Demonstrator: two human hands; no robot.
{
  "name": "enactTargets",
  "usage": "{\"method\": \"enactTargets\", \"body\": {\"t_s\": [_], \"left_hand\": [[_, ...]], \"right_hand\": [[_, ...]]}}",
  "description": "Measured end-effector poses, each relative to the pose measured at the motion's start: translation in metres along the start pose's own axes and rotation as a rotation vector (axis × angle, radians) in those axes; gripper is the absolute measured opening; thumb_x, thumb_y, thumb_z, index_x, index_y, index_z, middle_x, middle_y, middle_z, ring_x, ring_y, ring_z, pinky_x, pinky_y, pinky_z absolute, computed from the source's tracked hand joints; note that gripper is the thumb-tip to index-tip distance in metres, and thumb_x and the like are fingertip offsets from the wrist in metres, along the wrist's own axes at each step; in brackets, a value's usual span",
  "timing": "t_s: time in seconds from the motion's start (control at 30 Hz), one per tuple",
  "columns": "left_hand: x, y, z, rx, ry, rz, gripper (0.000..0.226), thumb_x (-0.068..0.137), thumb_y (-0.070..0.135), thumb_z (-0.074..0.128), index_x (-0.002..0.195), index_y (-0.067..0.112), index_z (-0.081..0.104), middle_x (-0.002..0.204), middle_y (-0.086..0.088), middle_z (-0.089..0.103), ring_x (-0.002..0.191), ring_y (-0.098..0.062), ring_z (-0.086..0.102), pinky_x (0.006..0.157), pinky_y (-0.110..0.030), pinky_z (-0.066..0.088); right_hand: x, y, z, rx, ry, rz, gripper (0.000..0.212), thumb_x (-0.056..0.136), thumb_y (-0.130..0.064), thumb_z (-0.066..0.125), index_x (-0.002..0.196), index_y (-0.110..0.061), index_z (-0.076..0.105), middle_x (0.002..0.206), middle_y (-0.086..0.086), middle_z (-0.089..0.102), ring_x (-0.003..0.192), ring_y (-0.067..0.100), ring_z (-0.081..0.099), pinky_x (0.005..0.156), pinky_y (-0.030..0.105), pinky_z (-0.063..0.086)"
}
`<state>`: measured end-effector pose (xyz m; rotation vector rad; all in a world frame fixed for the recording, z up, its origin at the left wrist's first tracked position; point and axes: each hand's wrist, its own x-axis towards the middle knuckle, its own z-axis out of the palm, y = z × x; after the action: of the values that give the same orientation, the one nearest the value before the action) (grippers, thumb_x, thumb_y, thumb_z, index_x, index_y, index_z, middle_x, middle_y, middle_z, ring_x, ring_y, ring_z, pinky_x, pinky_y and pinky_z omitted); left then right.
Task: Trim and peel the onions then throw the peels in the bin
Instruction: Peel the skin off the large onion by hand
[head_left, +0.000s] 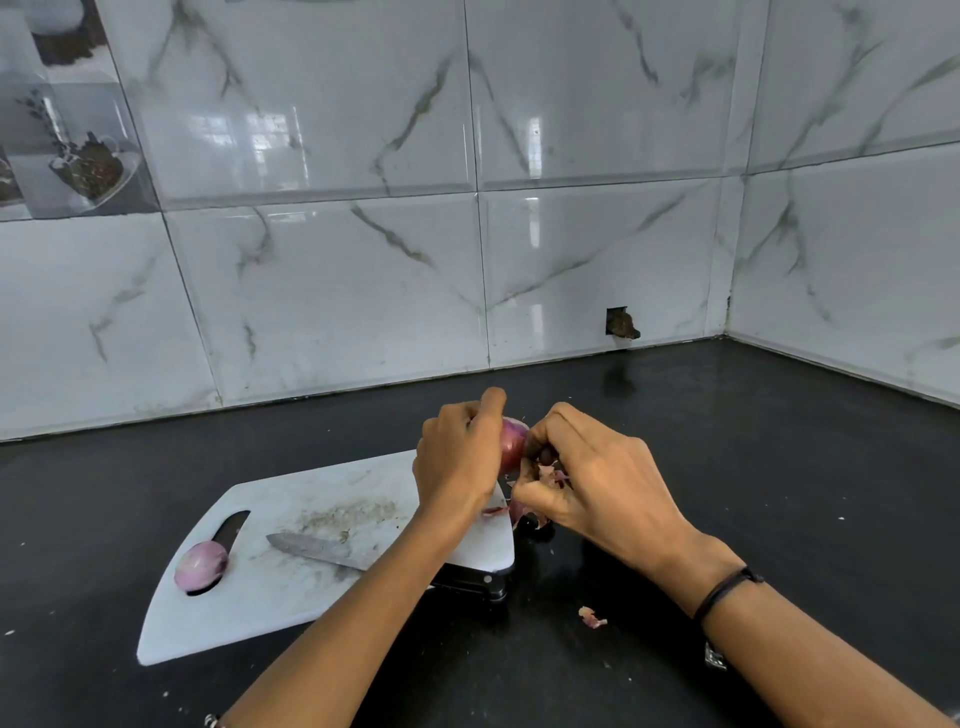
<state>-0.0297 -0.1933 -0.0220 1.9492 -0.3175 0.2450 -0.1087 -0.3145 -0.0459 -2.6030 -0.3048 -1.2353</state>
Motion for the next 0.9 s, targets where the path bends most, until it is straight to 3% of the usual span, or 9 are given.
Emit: {"method": "enactTargets", "body": {"t_s": [0.1, 0.23, 0.33, 0.43, 0.53, 0.67, 0.8, 0.9], "left_hand": [[0.003, 0.001, -0.001, -0.158, -0.018, -0.111, 0.056, 0.088, 0.056, 0.046, 0.085, 0.007, 0.073, 0.088, -0.012, 0.071, 0.084, -0.03, 0.068, 0.082, -0.047, 0.055], [0.003, 0.006, -0.005, -0.395, -0.128, -0.222, 0.022, 0.097, 0.04, 0.053, 0.087, 0.026, 0.066, 0.099, -0.008, 0.065, 0.078, -0.024, 0.064, 0.056, -0.026, 0.045], [-0.001, 0.008, -0.009, -0.517, -0.206, -0.281, 0.019, 0.097, 0.04, 0.055, 0.089, 0.026, 0.066, 0.088, -0.004, 0.063, 0.064, -0.016, 0.057, 0.039, -0.015, 0.036], [-0.006, 0.011, -0.011, -0.544, -0.258, -0.259, 0.024, 0.096, 0.042, 0.055, 0.084, 0.025, 0.068, 0.073, 0.003, 0.066, 0.06, -0.01, 0.061, 0.038, -0.015, 0.036], [-0.01, 0.015, -0.013, -0.636, -0.29, -0.27, 0.032, 0.096, 0.039, 0.055, 0.076, 0.015, 0.066, 0.061, 0.0, 0.063, 0.043, -0.007, 0.055, 0.036, -0.011, 0.034], [-0.009, 0.016, -0.015, -0.701, -0.299, -0.251, 0.034, 0.095, 0.04, 0.056, 0.089, 0.009, 0.07, 0.074, -0.009, 0.071, 0.057, -0.019, 0.066, 0.041, -0.017, 0.043], [-0.013, 0.019, -0.011, -0.75, -0.344, -0.147, 0.036, 0.096, 0.034, 0.055, 0.082, 0.01, 0.078, 0.084, -0.014, 0.075, 0.07, -0.022, 0.071, 0.057, -0.026, 0.058], [-0.014, 0.018, -0.008, -0.732, -0.305, -0.121, 0.034, 0.096, 0.032, 0.056, 0.078, 0.009, 0.073, 0.077, -0.014, 0.071, 0.064, -0.022, 0.068, 0.057, -0.027, 0.057]], "right_hand": [[0.0, -0.002, 0.0, 0.038, -0.035, 0.035, 0.028, 0.078, -0.05, 0.054, 0.087, -0.024, 0.057, 0.085, -0.012, 0.054, 0.067, 0.008, 0.051, 0.051, 0.036, 0.049], [0.0, 0.004, -0.005, 0.127, -0.006, 0.139, 0.022, 0.077, -0.054, 0.052, 0.084, -0.032, 0.052, 0.083, -0.017, 0.052, 0.072, 0.005, 0.053, 0.061, 0.023, 0.045], [0.0, 0.005, -0.005, 0.148, 0.056, 0.198, 0.024, 0.092, -0.05, 0.048, 0.082, -0.029, 0.049, 0.079, -0.013, 0.053, 0.071, 0.01, 0.053, 0.062, 0.028, 0.044], [0.002, 0.002, -0.006, 0.176, 0.105, 0.221, 0.033, 0.104, -0.05, 0.041, 0.086, -0.025, 0.051, 0.075, -0.01, 0.054, 0.07, 0.012, 0.055, 0.06, 0.032, 0.046], [0.001, -0.001, -0.009, 0.335, 0.069, 0.21, 0.033, 0.095, -0.058, 0.057, 0.097, -0.025, 0.055, 0.083, -0.012, 0.058, 0.077, 0.011, 0.059, 0.063, 0.023, 0.047], [0.002, -0.001, -0.008, 0.397, 0.056, 0.17, 0.051, 0.077, -0.057, 0.081, 0.104, -0.023, 0.054, 0.095, -0.013, 0.057, 0.085, 0.009, 0.06, 0.066, 0.014, 0.045], [0.002, 0.001, -0.007, 0.348, 0.104, 0.134, 0.053, 0.073, -0.057, 0.085, 0.101, -0.025, 0.052, 0.094, -0.014, 0.052, 0.081, 0.006, 0.055, 0.065, 0.013, 0.044], [0.001, 0.002, -0.006, 0.349, 0.102, 0.108, 0.053, 0.072, -0.054, 0.087, 0.096, -0.024, 0.051, 0.09, -0.014, 0.052, 0.076, 0.007, 0.053, 0.063, 0.014, 0.043]]}}
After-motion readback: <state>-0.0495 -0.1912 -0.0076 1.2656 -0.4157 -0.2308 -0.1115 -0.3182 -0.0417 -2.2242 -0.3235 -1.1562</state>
